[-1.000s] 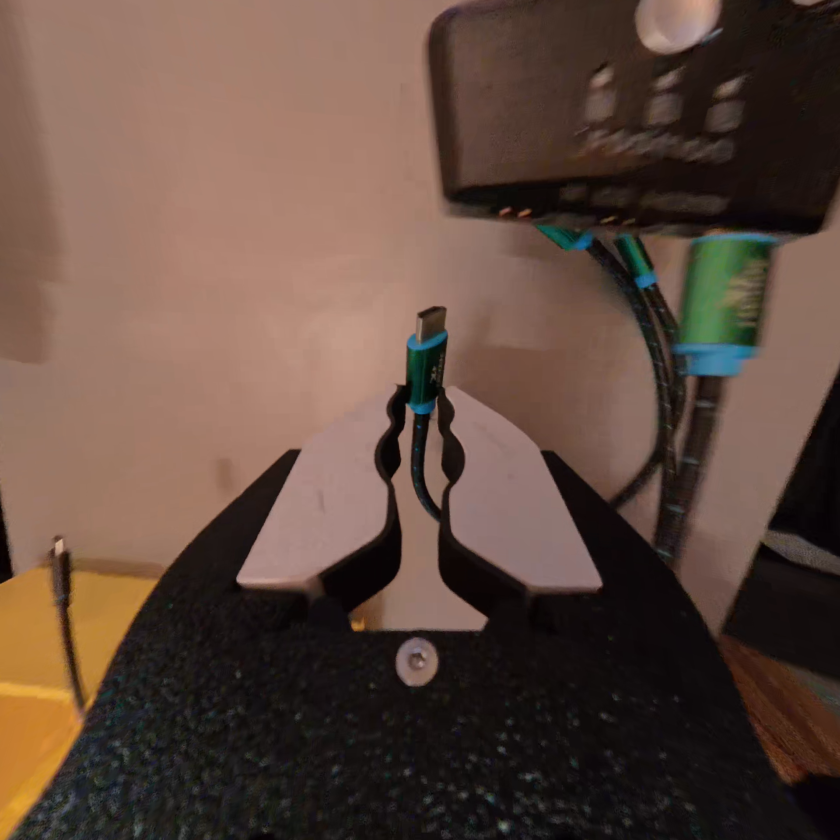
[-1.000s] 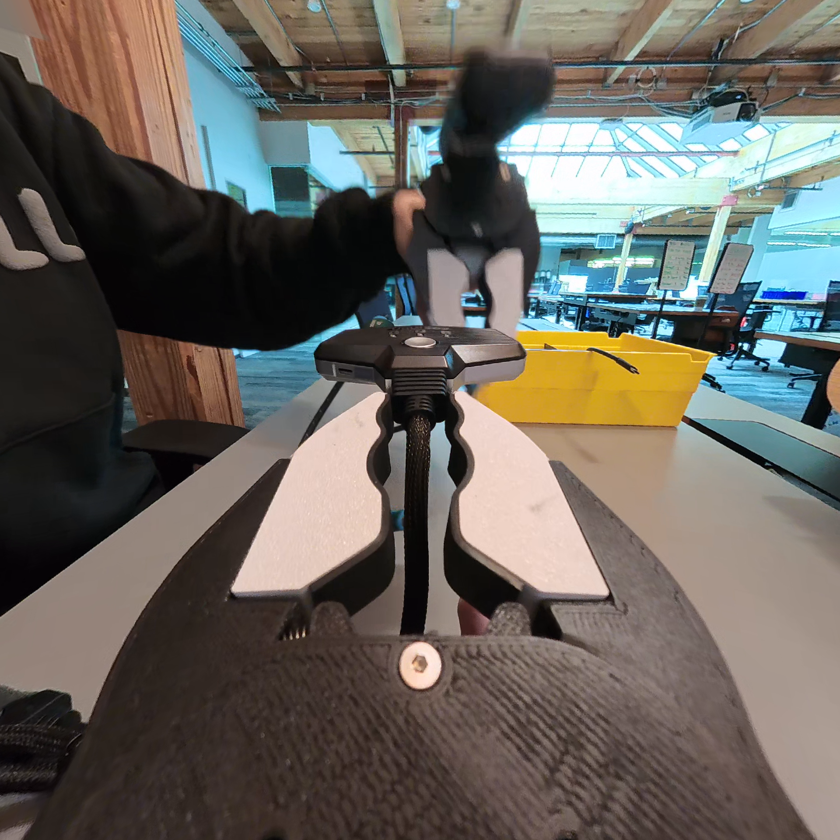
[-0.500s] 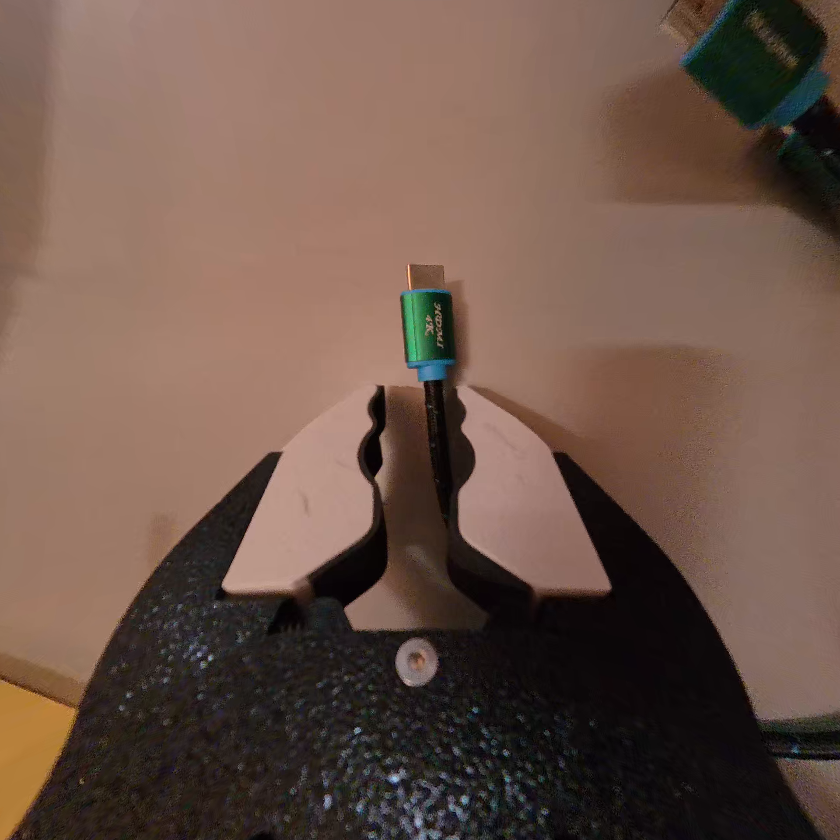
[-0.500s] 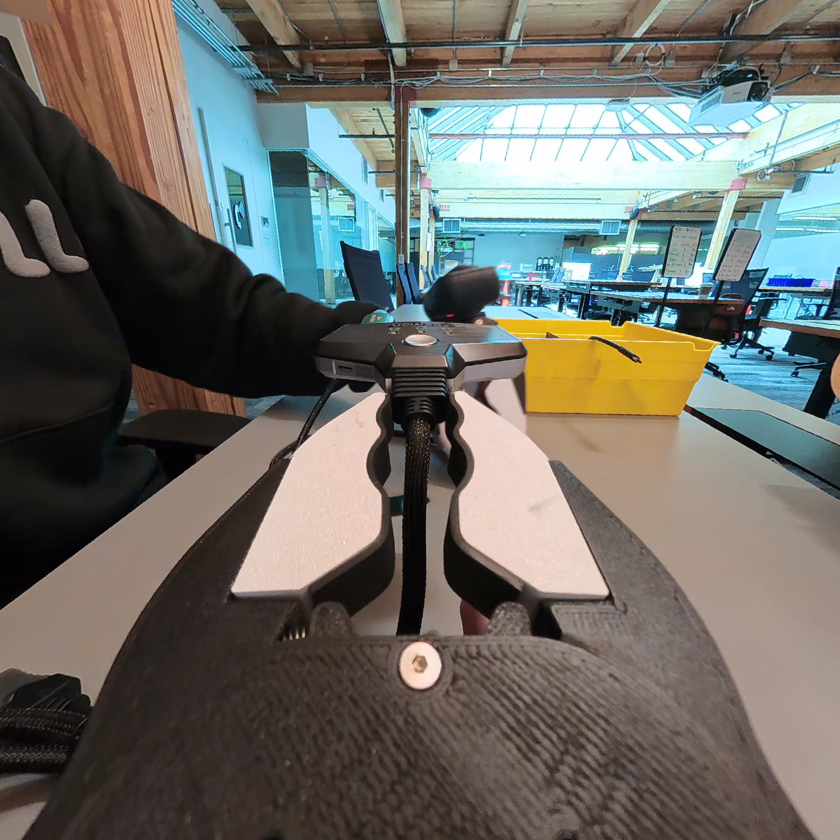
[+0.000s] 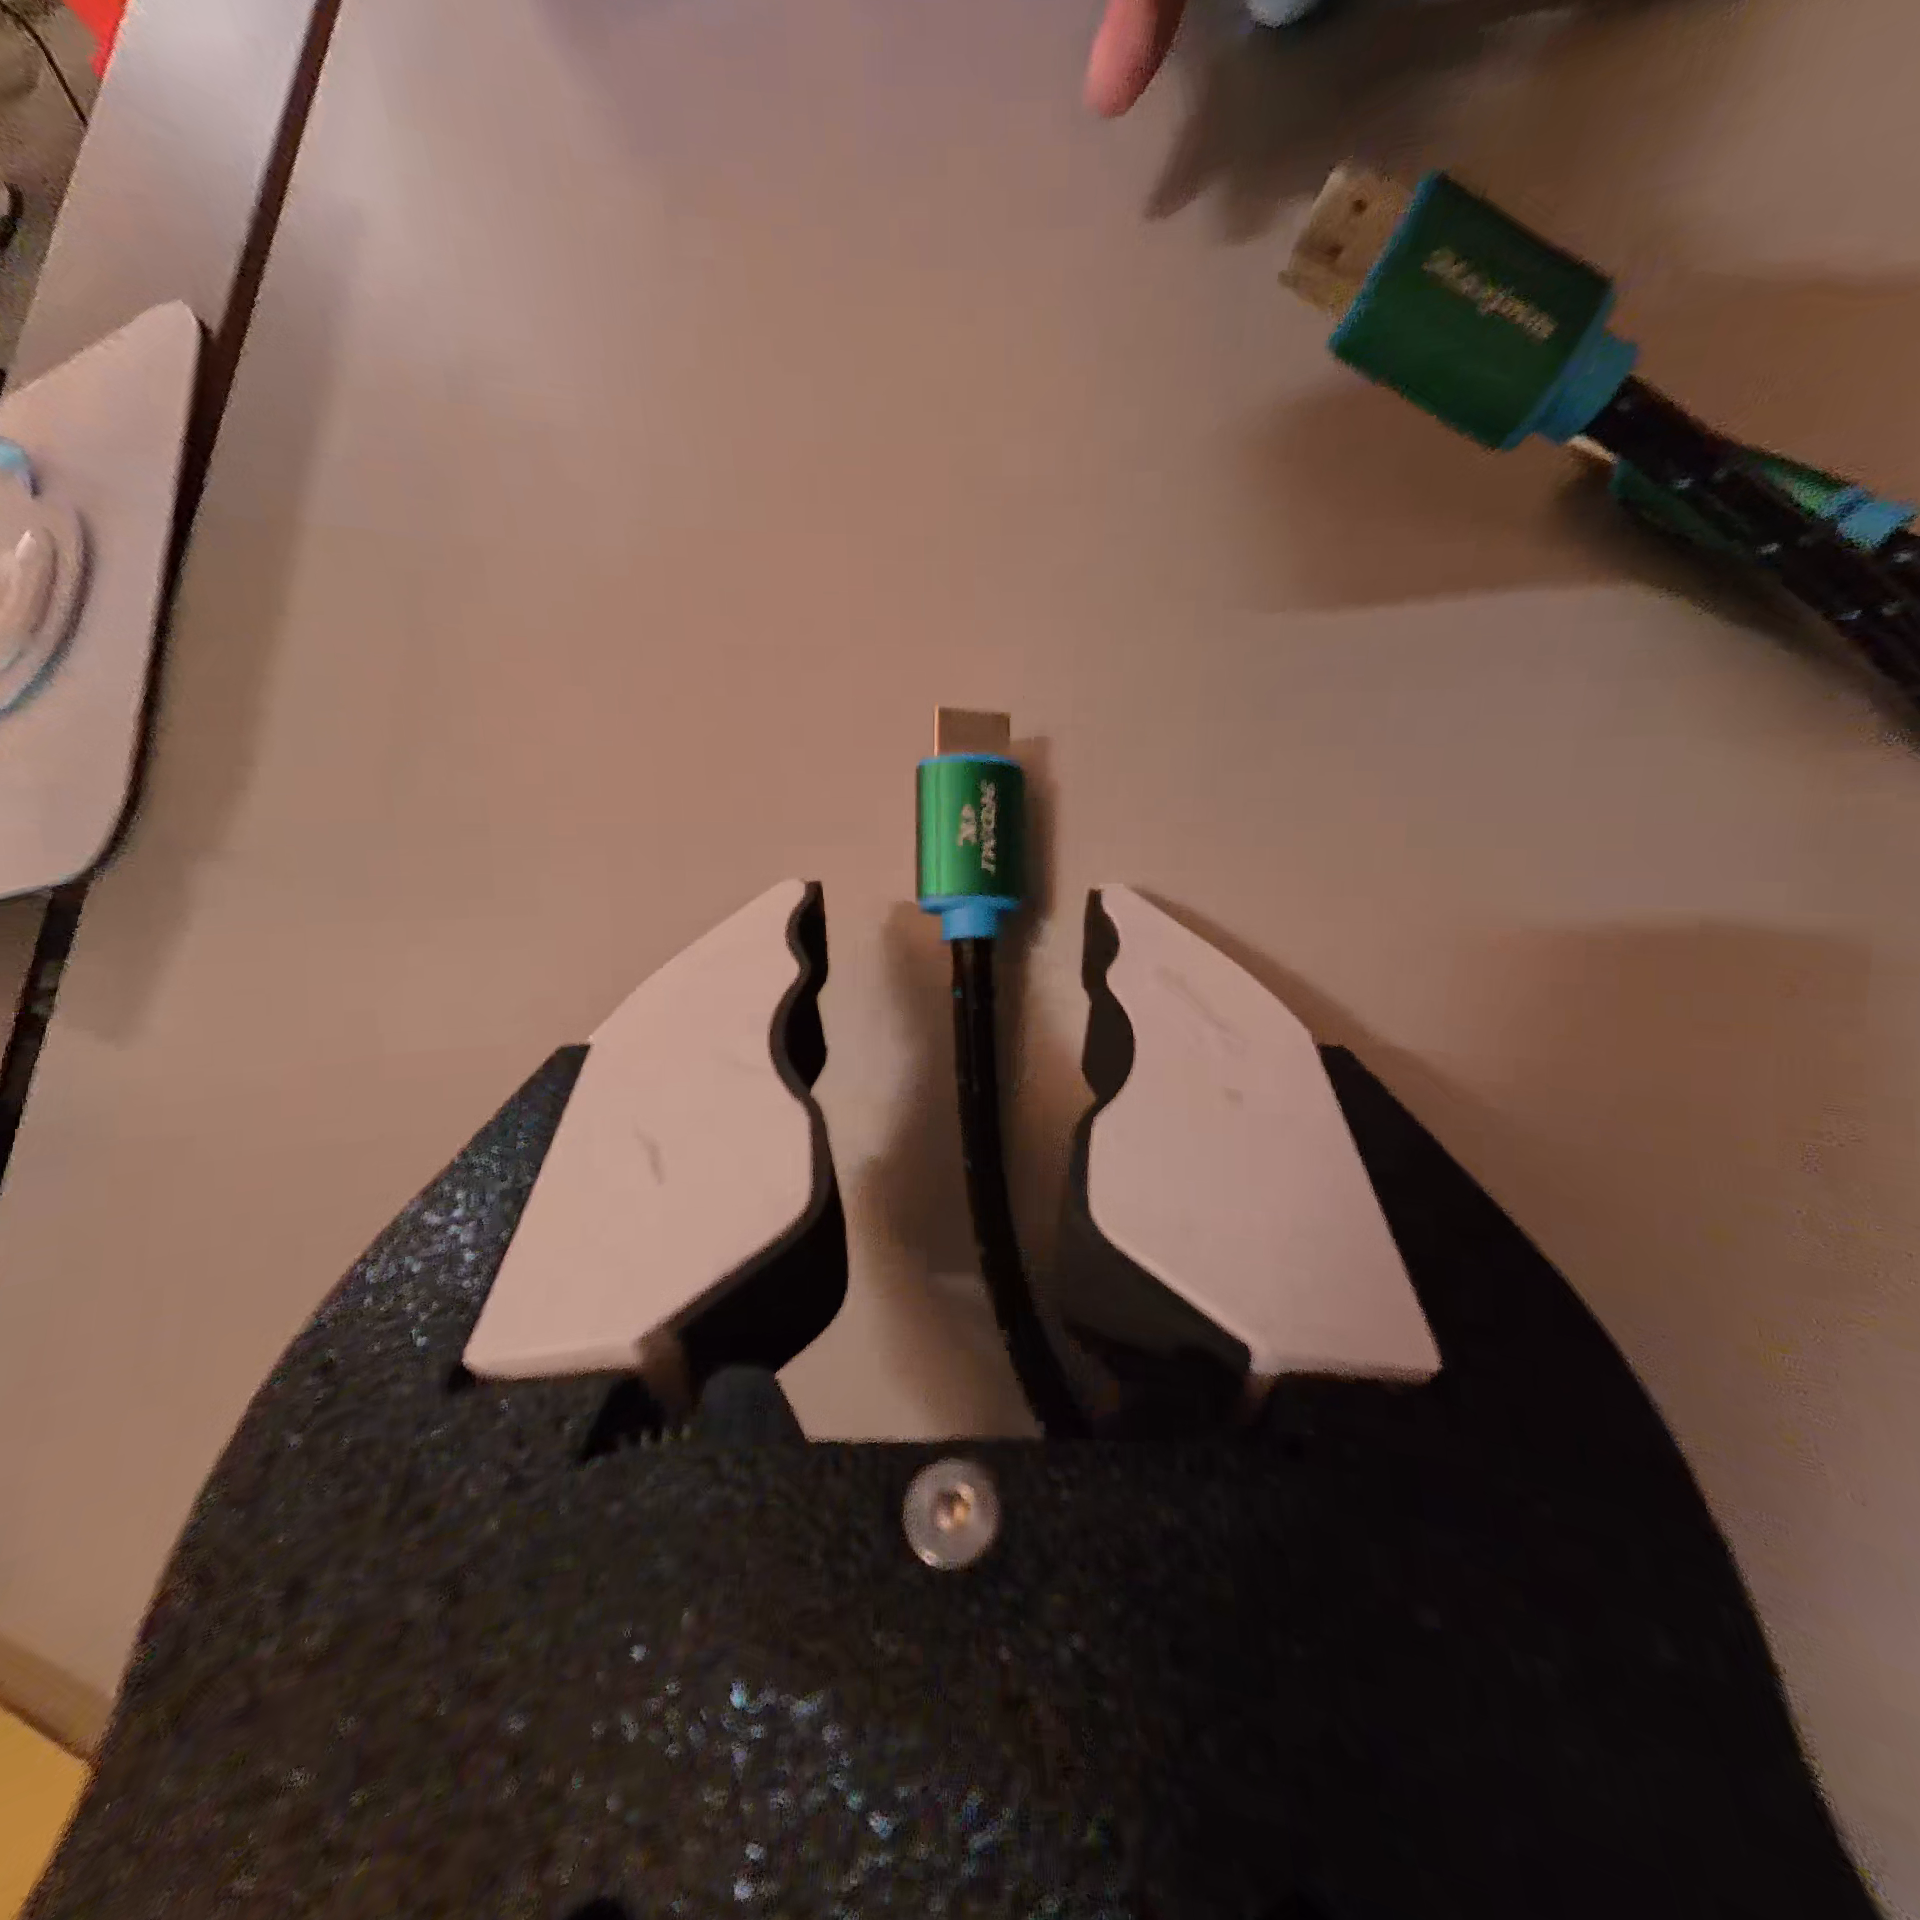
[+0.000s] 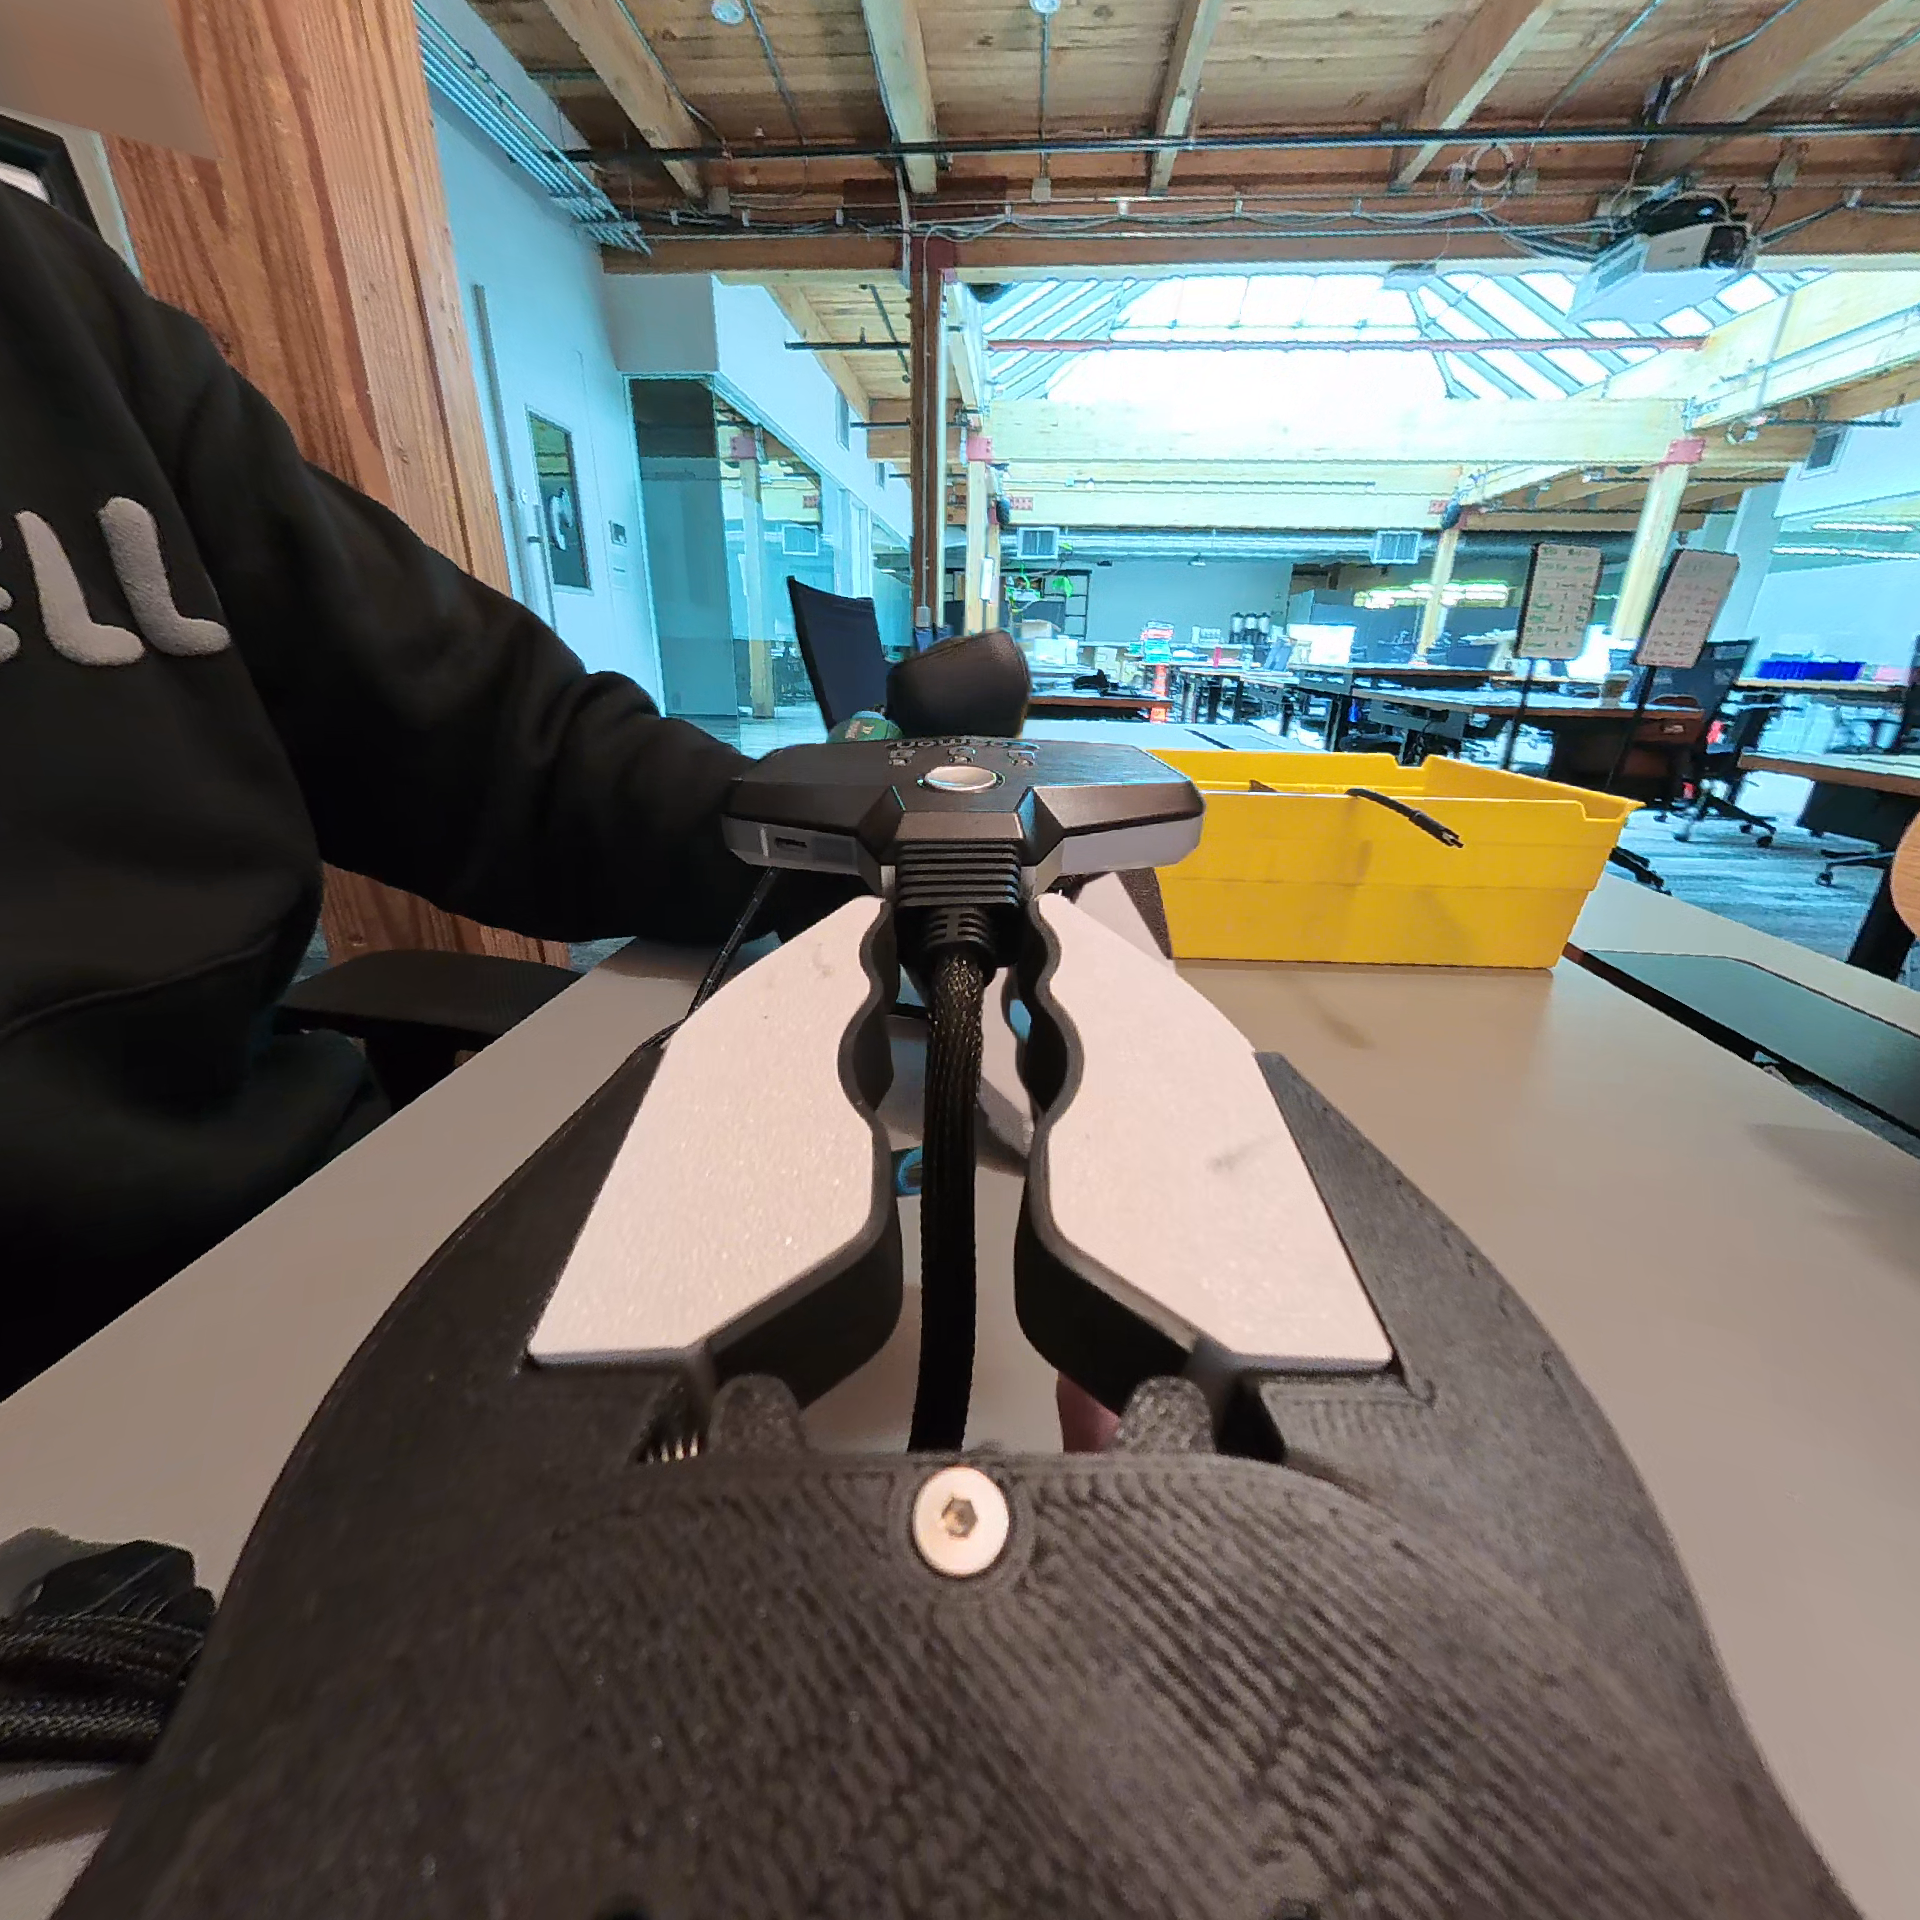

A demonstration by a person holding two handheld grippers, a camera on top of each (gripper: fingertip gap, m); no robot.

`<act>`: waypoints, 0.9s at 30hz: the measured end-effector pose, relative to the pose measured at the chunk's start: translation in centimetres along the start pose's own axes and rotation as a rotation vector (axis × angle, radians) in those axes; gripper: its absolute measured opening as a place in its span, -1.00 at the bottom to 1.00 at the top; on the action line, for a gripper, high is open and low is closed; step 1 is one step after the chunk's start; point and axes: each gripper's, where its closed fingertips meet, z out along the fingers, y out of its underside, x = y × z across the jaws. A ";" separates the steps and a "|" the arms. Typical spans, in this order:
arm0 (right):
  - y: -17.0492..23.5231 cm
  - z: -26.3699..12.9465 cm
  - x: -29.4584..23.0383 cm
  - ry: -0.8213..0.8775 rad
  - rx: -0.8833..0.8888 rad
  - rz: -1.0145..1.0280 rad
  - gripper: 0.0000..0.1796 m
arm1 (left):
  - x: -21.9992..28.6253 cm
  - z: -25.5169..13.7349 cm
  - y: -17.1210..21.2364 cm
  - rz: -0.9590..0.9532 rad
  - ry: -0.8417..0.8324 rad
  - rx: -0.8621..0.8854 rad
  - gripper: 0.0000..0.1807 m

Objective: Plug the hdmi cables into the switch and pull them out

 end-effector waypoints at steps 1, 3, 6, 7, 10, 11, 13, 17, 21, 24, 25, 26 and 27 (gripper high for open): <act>0.0 0.0 -0.1 -0.010 0.001 -0.001 -0.76 | 0.1 0.0 -0.3 0.014 -0.005 0.012 -0.48; 0.0 0.0 -0.2 -0.015 0.001 -0.001 -0.76 | 0.0 0.1 -0.5 0.018 -0.013 0.025 -0.48; -0.2 -0.1 -0.3 -0.022 0.013 -0.003 -0.76 | 0.0 0.5 -0.6 0.017 -0.019 0.020 -0.50; -0.2 -0.2 -0.4 -0.026 0.020 -0.005 -0.76 | -0.2 0.5 -0.5 0.026 -0.039 0.006 -0.51; -0.3 -0.3 -0.5 -0.034 0.029 -0.006 -0.76 | -0.3 0.8 -0.4 0.052 -0.064 -0.033 -0.58; -0.3 -0.3 -0.6 -0.036 0.030 -0.008 -0.76 | -0.4 0.8 -0.4 0.055 -0.071 -0.039 -0.61; -0.4 -0.3 -0.6 -0.037 0.033 -0.009 -0.76 | -0.2 0.9 -0.3 0.058 -0.068 -0.046 -0.67; -0.5 -0.4 -0.6 -0.035 0.038 -0.010 -0.76 | 0.0 0.9 -0.2 0.042 -0.063 -0.053 -0.77; -0.4 -0.4 -0.5 -0.031 0.037 -0.009 -0.76 | -0.1 0.9 -0.2 0.023 -0.069 -0.055 -0.77; -0.4 -0.3 -0.5 -0.028 0.035 -0.012 -0.76 | -0.1 1.0 -0.1 -0.016 -0.054 -0.063 -0.77; -0.4 -0.3 -0.5 -0.027 0.036 -0.012 -0.76 | -0.2 1.0 0.0 -0.037 -0.045 -0.063 -0.77; -0.4 -0.4 -0.5 -0.025 0.038 -0.013 -0.76 | -0.2 1.0 0.0 -0.066 -0.033 -0.060 -0.77; -0.5 -0.4 -0.5 -0.024 0.039 -0.013 -0.76 | -0.3 1.0 0.1 -0.103 -0.021 -0.056 -0.77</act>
